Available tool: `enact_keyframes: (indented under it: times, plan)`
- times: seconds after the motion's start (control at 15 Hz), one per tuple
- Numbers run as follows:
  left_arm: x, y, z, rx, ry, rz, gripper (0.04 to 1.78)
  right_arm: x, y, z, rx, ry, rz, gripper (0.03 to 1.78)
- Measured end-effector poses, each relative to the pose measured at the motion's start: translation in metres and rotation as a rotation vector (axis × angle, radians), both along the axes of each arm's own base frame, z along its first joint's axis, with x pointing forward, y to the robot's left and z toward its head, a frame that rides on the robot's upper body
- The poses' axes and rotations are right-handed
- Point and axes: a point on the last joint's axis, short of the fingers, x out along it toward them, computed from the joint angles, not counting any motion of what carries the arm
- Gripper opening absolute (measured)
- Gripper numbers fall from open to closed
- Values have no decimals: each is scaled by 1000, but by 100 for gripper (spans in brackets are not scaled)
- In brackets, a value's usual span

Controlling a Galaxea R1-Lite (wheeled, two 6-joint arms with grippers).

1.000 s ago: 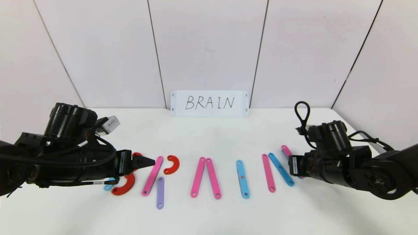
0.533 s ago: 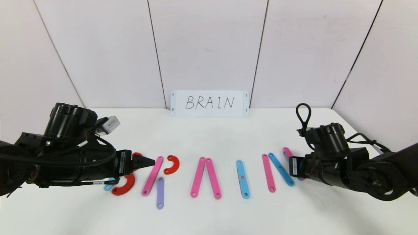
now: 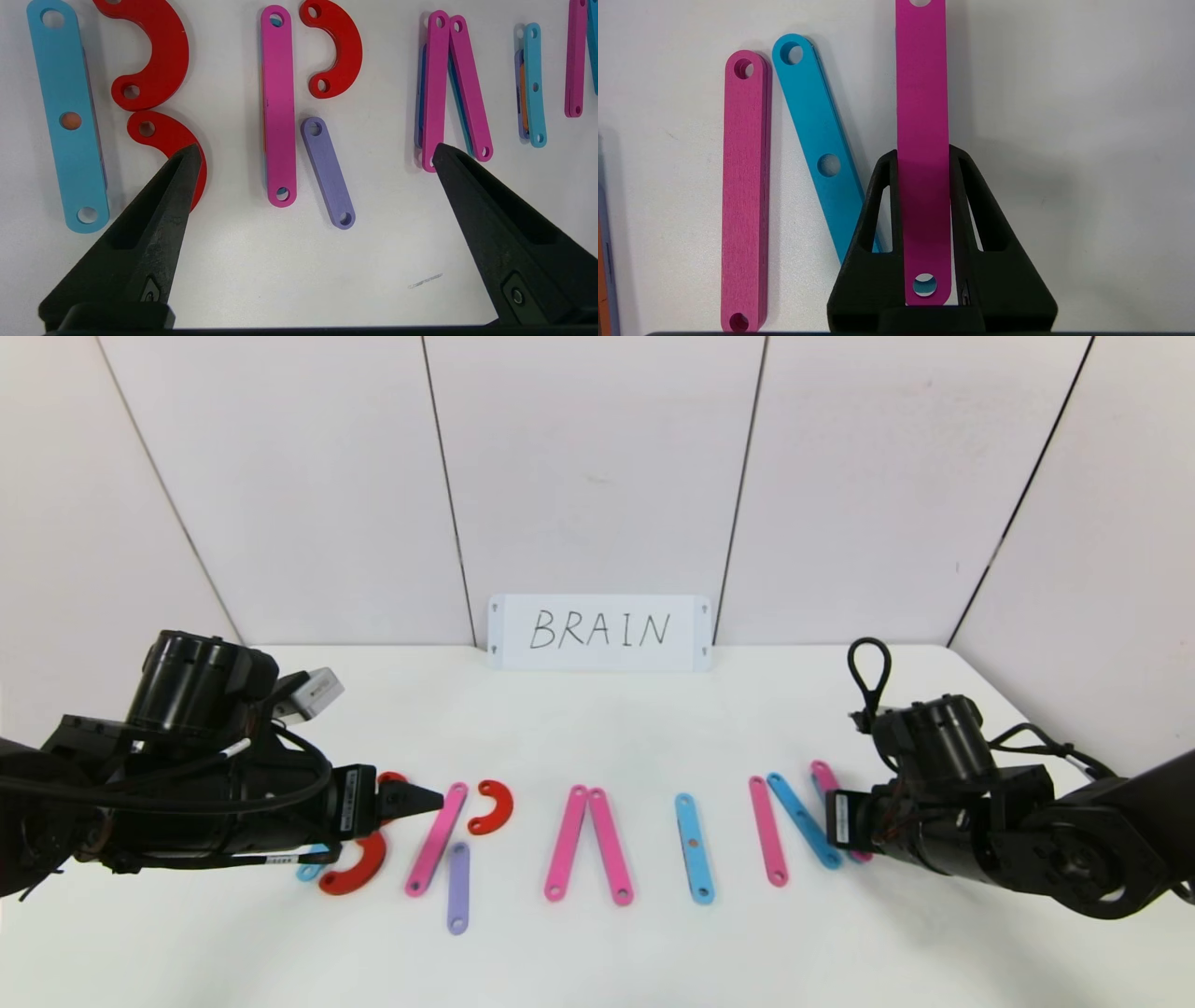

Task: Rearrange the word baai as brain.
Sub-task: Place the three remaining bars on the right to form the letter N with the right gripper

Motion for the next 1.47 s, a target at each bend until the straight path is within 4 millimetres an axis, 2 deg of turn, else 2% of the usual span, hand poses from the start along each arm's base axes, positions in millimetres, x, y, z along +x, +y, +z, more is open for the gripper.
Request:
enact_keyframes:
  times: [0.2,0.33,0.53,0.73,0.93,1.27,1.47]
  plan:
    - [0,0,0,-1,0,-1,173,-3,-1,-1,-2,6,0,50]
    - [0,0,0,-1,0,-1,173,-4,-2,-1,-2,8,-2,76]
    - [0,0,0,-1,1,-2,173,-5,-2,1,18,1,-22,129]
    - [0,0,0,-1,1,-1,173,-6,-3,9,28,-26,-23,162]
    - [0,0,0,-1,1,-1,173,-6,-4,22,33,-68,-10,174]
    - [-5,1,7,-7,-27,1,173,-4,-2,38,17,-116,59,174]
    - [-6,2,8,-9,-32,1,173,-4,8,43,74,-117,145,174]
